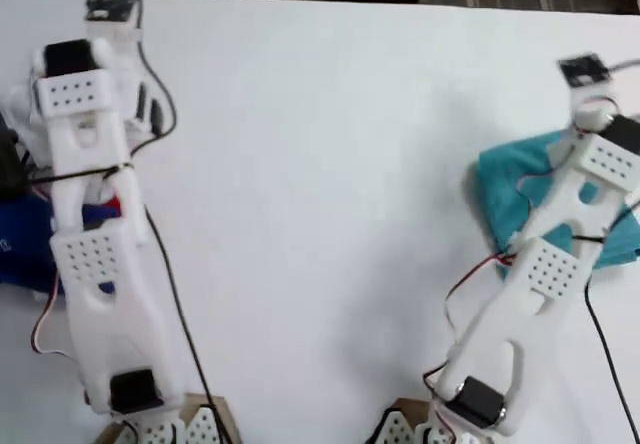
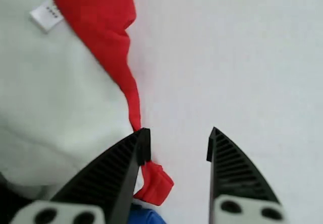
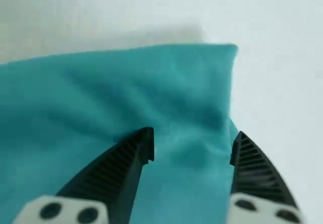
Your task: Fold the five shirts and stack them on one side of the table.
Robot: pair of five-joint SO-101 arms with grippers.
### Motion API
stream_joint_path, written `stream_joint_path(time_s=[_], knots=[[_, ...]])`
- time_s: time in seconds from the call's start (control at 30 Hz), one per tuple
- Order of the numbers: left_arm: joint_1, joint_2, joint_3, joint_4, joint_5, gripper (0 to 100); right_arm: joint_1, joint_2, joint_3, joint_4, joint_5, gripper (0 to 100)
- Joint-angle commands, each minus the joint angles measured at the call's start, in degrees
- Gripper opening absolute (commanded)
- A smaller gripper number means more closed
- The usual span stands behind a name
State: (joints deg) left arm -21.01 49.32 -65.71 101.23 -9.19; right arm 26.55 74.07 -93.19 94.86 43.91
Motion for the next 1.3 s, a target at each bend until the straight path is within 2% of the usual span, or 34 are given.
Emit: stream_joint_path(time_s=[0.0,0.17,0.4,0.57,0.83,1.1,1.27], knots=[[-3.1,-0.7,-1.5,1.1,-0.2,21,-4.3,-8.2,-2.4,1.5,-1.0,24.6],[-5.8,-0.2,-1.6,0.7,-0.4,21,-5.8,-9.5,-2.3,2.2,-3.9,24.5],[-5.8,-0.1,-1.5,0.6,-0.4,21,-5.1,-0.7,-2.4,2.4,-4.4,24.5],[-6.1,-0.5,-1.5,0.8,-0.4,21,-4.8,2.9,-2.4,-1.3,-4.3,24.5],[-7.6,-0.2,-1.5,0.8,-0.4,21,0.1,4.0,-2.4,-10.6,-4.2,24.5],[-7.4,-0.2,-1.5,0.8,-0.4,21,1.2,2.6,-2.6,-11.5,-4.2,24.5],[-7.6,-0.2,-1.5,0.8,-0.4,21,4.3,-1.7,-2.5,-13.2,-4.7,24.5]])
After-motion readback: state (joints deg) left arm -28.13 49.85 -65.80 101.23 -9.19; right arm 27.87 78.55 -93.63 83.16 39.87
